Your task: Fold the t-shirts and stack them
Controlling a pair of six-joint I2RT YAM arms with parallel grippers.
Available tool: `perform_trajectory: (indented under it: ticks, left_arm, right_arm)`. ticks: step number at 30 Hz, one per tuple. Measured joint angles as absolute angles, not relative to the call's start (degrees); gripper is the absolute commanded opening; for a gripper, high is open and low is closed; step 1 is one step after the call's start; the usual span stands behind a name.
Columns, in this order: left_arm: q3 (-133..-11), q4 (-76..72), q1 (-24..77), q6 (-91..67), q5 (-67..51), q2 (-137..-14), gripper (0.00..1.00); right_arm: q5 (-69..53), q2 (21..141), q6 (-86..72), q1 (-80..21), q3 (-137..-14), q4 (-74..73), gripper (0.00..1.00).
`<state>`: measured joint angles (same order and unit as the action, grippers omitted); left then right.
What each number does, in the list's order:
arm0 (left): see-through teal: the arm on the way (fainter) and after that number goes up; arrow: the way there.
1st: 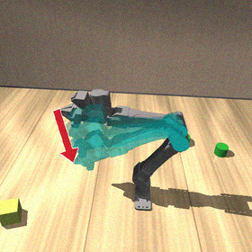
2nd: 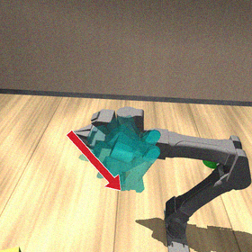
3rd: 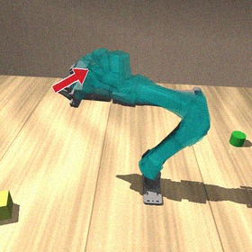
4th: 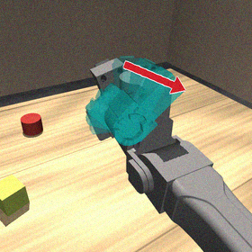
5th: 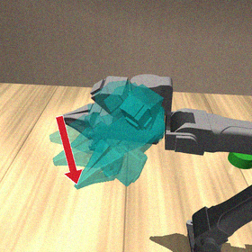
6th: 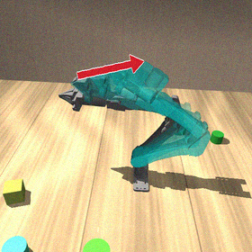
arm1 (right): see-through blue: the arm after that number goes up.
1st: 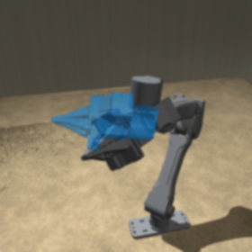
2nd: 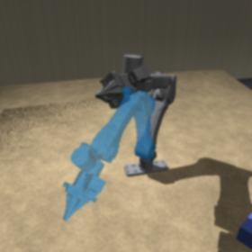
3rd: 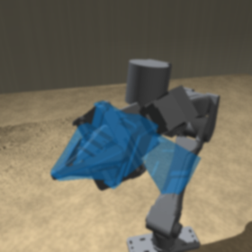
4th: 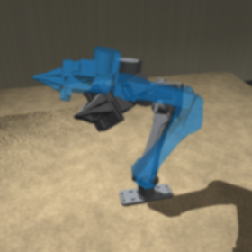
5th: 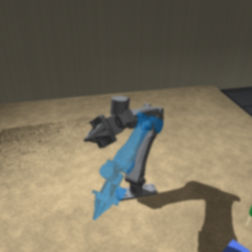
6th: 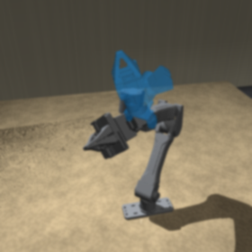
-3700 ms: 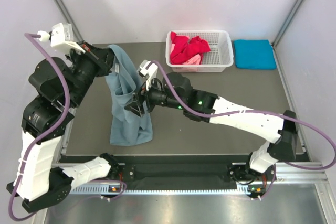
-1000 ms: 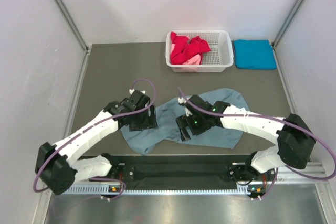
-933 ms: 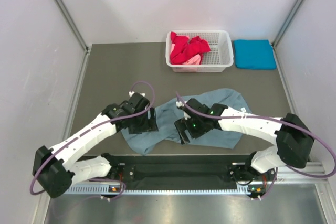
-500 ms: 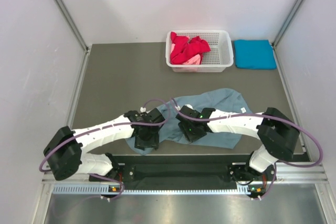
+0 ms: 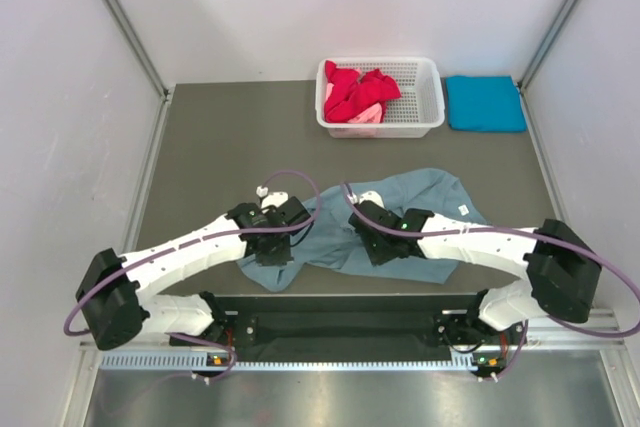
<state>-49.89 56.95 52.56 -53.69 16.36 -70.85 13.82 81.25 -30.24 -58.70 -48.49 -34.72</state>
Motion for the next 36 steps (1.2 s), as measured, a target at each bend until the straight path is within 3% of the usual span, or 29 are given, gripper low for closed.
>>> perform_trajectory:
  ticks: [1,2,4,6,9,11,14,15,17,19,21,22,27,36]
  left_arm:
    - [-50.22,57.01,52.56,-53.78,16.69,-70.74,0.22]
    - [-50.26,57.08,52.56,-53.89,16.88,-70.59,0.41]
    - [-49.89,57.01,52.56,-54.02,16.60,-70.06,0.57]
    - [-48.84,56.82,52.56,-54.43,16.36,-68.99,0.68]
    - [-47.70,56.60,52.56,-54.96,15.77,-68.45,0.70]
    - [-46.48,55.57,52.56,-54.96,15.03,-68.49,0.70]
    - [-44.01,53.69,52.56,-55.09,13.34,-68.62,0.64]
    - [-43.38,53.32,52.56,-55.22,12.93,-68.64,0.54]
    - [-41.71,52.36,52.56,-55.77,12.21,-68.62,0.48]
    - [-40.56,51.81,52.56,-56.05,11.57,-68.42,0.34]
    - [-40.07,51.64,52.56,-56.47,11.38,-67.72,0.17]
    - [-40.10,51.55,52.56,-56.62,11.57,-67.35,0.00]
    - [-44.36,55.72,52.56,-57.10,14.48,-66.06,0.00]
    - [-64.20,65.04,50.02,-55.40,23.62,-61.82,0.00]
  right_arm:
    - [13.28,80.68,-29.98,-58.59,-48.49,-34.28,0.42]
    - [12.23,80.16,-29.58,-58.59,-48.51,-33.54,0.66]
    - [10.22,80.09,-29.10,-58.59,-48.90,-32.34,0.75]
    - [8.27,81.43,-28.75,-58.59,-49.71,-31.03,0.77]
    - [6.44,85.89,-28.73,-58.59,-51.90,-28.91,0.76]
    - [5.98,88.73,-28.69,-58.59,-52.73,-27.86,0.69]
    - [6.15,91.37,-28.84,-58.59,-52.93,-27.64,0.50]
    - [6.39,91.64,-29.17,-58.59,-52.90,-27.73,0.46]
    - [6.98,91.31,-29.30,-58.59,-52.71,-27.75,0.28]
    - [7.94,90.28,-29.50,-58.59,-52.14,-27.94,0.10]
    - [8.51,88.53,-29.39,-58.59,-51.86,-28.95,0.01]
    - [8.75,87.35,-29.41,-58.59,-51.81,-29.61,0.00]
    - [9.04,79.20,-28.77,-58.57,-52.01,-34.26,0.00]
    - [8.69,69.21,-23.77,-52.71,-56.86,-45.12,0.00]
